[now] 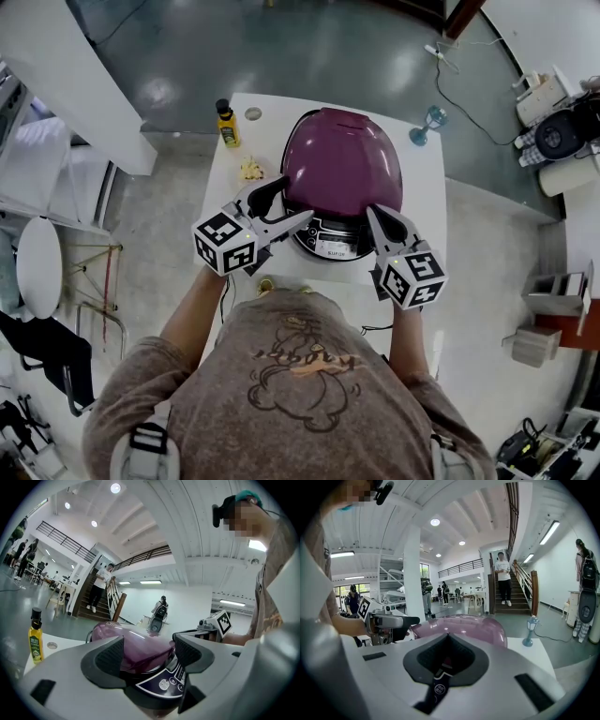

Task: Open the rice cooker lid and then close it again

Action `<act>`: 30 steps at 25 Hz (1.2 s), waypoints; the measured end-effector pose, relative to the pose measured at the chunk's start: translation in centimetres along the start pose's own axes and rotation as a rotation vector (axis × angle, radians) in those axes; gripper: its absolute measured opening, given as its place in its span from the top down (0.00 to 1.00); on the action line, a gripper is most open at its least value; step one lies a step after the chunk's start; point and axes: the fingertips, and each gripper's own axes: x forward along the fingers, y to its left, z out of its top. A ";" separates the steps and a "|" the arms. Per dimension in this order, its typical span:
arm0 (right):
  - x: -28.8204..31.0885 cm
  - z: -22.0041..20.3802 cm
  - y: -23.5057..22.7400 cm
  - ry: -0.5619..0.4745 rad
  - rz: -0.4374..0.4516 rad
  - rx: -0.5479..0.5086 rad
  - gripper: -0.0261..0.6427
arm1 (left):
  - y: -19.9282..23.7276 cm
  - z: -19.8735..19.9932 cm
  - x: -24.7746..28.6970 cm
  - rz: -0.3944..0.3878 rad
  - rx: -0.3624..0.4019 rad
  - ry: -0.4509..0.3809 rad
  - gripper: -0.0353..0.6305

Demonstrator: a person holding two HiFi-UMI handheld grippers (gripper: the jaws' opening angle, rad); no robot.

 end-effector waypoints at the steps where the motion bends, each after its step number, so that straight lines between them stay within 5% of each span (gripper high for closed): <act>1: 0.0 -0.1 0.0 0.002 0.000 0.001 0.95 | 0.0 -0.1 0.0 0.003 0.004 0.005 0.43; 30: 0.8 -3.3 0.1 0.108 0.001 -0.006 0.96 | 0.4 -2.8 0.1 0.017 -0.008 0.078 0.43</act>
